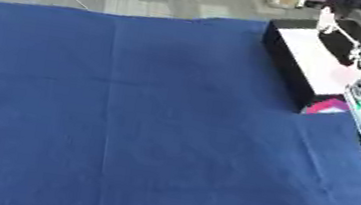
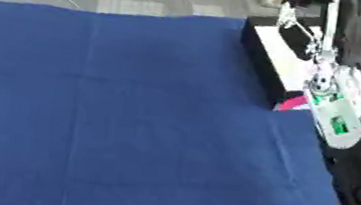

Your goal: Pick up the objects with one hand, pass them to the other hand, and then place them into the box on the other side of the table.

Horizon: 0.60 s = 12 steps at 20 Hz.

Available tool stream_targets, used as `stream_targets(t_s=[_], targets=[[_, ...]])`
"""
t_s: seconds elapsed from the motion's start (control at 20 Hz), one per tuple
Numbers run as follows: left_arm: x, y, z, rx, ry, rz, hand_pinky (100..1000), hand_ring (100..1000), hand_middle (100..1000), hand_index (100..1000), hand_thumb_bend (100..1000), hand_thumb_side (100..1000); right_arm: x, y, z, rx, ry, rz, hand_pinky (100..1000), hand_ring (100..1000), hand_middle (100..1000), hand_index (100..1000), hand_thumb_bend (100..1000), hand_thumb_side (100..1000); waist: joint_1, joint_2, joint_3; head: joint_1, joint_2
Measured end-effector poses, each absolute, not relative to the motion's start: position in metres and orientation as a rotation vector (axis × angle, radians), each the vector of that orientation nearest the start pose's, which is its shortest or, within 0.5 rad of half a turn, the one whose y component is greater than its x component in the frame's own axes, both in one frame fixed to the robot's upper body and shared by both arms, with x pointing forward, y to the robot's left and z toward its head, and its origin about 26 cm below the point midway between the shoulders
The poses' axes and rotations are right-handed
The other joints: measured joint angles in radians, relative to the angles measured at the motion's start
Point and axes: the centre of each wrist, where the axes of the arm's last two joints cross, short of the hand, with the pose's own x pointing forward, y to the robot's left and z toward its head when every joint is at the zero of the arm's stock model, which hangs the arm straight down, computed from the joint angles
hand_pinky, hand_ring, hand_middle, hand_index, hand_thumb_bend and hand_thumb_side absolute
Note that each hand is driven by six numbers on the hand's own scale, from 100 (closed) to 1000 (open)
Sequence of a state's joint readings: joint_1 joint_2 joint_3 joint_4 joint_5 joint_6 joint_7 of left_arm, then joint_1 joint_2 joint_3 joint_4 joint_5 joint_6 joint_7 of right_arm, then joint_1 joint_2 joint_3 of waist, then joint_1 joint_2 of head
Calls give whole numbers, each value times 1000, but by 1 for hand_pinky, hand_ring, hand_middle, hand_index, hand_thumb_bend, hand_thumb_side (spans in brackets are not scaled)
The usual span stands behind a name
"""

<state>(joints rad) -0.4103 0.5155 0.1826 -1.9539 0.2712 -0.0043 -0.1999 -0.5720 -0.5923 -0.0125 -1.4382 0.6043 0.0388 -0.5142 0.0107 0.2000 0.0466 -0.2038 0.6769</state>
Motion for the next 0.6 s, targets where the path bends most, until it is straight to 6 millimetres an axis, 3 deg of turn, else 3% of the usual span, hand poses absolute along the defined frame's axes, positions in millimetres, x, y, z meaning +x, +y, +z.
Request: stream_targets(t_s=[0.25,0.4,0.45,0.6], targets=[[299,323,256,69,-2357,-435,785,686,629,805,370,916,407,-384,187,-1432,-1840,399,722,704,614,926,100,100,5,0,10,-12,-5],[298,324,253,71,-2355,-416,785,685,625,804,356,918,409,-397,177,-1429,-1779,410,765,767,716,1000,100,262,5,0,16,-15,-6],[298,325,250,71,-2349,-406,785,684,624,804,355,918,409,-401,174,-1428,-1749,412,771,776,735,1000,100,290,5,0,22,-17,-6],[297,326,245,72,-2341,-388,785,684,622,805,350,920,408,-415,158,-1412,-1632,439,819,827,820,1000,100,505,3,0,28,-20,-6]])
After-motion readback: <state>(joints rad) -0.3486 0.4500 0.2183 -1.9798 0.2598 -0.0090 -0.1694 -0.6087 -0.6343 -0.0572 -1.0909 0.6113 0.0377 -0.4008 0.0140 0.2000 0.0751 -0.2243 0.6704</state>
